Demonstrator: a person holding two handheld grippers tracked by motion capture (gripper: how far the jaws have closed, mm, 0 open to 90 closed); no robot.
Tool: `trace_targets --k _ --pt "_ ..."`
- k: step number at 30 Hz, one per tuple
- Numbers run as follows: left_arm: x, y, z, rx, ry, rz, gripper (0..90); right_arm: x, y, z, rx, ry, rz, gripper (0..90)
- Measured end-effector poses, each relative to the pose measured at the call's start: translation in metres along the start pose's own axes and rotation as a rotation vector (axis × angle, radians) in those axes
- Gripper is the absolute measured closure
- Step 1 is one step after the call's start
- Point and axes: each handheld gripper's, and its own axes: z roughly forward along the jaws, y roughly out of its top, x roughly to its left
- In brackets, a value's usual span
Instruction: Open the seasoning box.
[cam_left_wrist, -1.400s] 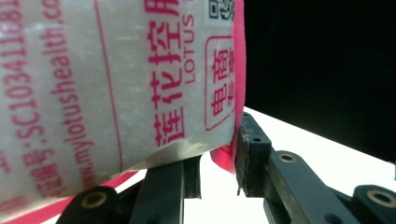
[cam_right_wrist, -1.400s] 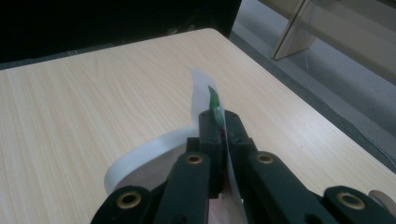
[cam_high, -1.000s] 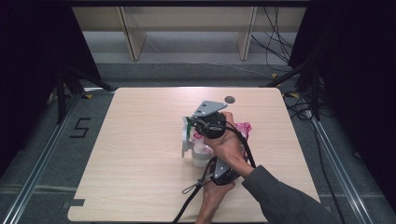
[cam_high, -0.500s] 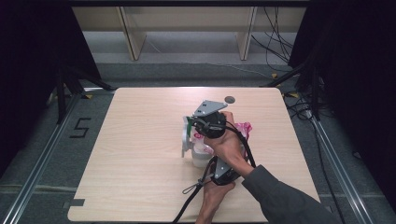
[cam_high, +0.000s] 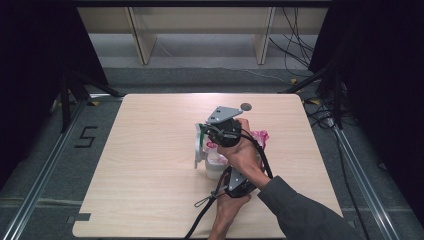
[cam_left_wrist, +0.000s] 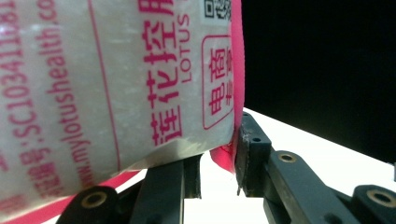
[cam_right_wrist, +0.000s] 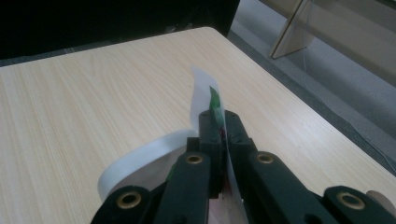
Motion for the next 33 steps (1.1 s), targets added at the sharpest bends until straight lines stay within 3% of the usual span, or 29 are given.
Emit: trace_targets --k 7,8,10,13,15,17,19,20,21,23,25,27,28,29,30,31,32,33 --pt "0.0005 -0.0001 -0.0004 -0.008 0.006 -0.011 73.7 0.0015 0.0006 0.0028 0.002 -0.004 -0.003 89.3" --pt "0.0039 0.0009 -0.0004 -0.011 0.023 0.045 73.6 0.0035 0.0001 0.0044 0.011 -0.009 0.0 89.3" --pt "0.0044 0.0015 -0.0015 -0.007 0.021 0.05 73.5 0.0053 0.0007 0.0055 0.022 -0.009 -0.005 89.4" --pt "0.0008 -0.0001 -0.0009 -0.009 0.014 0.0 73.5 0.0035 0.0009 0.0044 0.004 -0.009 0.008 89.4" --pt "0.004 0.0011 -0.0009 -0.009 0.026 0.045 73.5 0.0037 0.0008 0.0052 0.019 -0.006 -0.011 89.4" --pt "0.004 0.0016 -0.0017 -0.008 0.023 0.05 73.5 0.0053 0.0011 0.0055 0.021 -0.006 -0.009 89.3" --pt "0.0008 0.0003 -0.0016 -0.006 0.01 -0.001 73.6 0.003 0.0024 0.0044 0.007 -0.007 -0.002 89.4" --pt "0.0011 0.0004 -0.0014 -0.007 0.013 0.001 73.6 0.0025 0.0024 0.0041 0.006 -0.009 0.001 89.4" --pt "0.0037 0.0014 -0.001 -0.011 0.022 0.045 73.6 0.0021 0.0021 0.0049 0.004 -0.011 -0.004 89.4" --pt "0.0035 0.0015 -0.0014 -0.011 0.025 0.051 73.4 0.0045 0.0018 0.0055 0.022 -0.009 -0.011 89.3" --pt "0.0007 0.0007 -0.0018 -0.009 0.008 -0.004 73.5 0.0034 0.0032 0.0038 0.019 -0.002 0.008 89.3" --pt "0.0012 0.0005 -0.0017 -0.008 0.012 0.005 73.7 0.0023 0.0026 0.0043 0.006 -0.008 0.008 89.3" --pt "0.0031 0.001 -0.0016 -0.011 0.025 0.038 73.6 0.0025 0.0026 0.005 0.013 -0.006 -0.011 89.3" --pt "0.003 0.0014 -0.0019 -0.013 0.03 0.034 73.6 0.0044 0.0026 0.0054 0.022 -0.007 -0.007 89.3" --pt "0.0003 0.0009 -0.0018 -0.014 0.012 -0.011 73.6 0.0042 0.0031 0.005 0.02 -0.003 -0.007 89.3" --pt "0.0004 0.001 -0.0018 -0.016 0.01 -0.014 73.6 0.0024 0.0034 0.0041 0.014 0.0 -0.002 89.4" --pt "0.0011 0.0007 -0.0019 -0.012 0.013 -0.003 73.6 0.0024 0.0031 0.0046 0.005 -0.004 -0.002 89.3" --pt "0.0035 0.0009 -0.0019 -0.009 0.026 0.033 73.6 0.0023 0.0033 0.0046 0.016 0.002 -0.003 89.3"
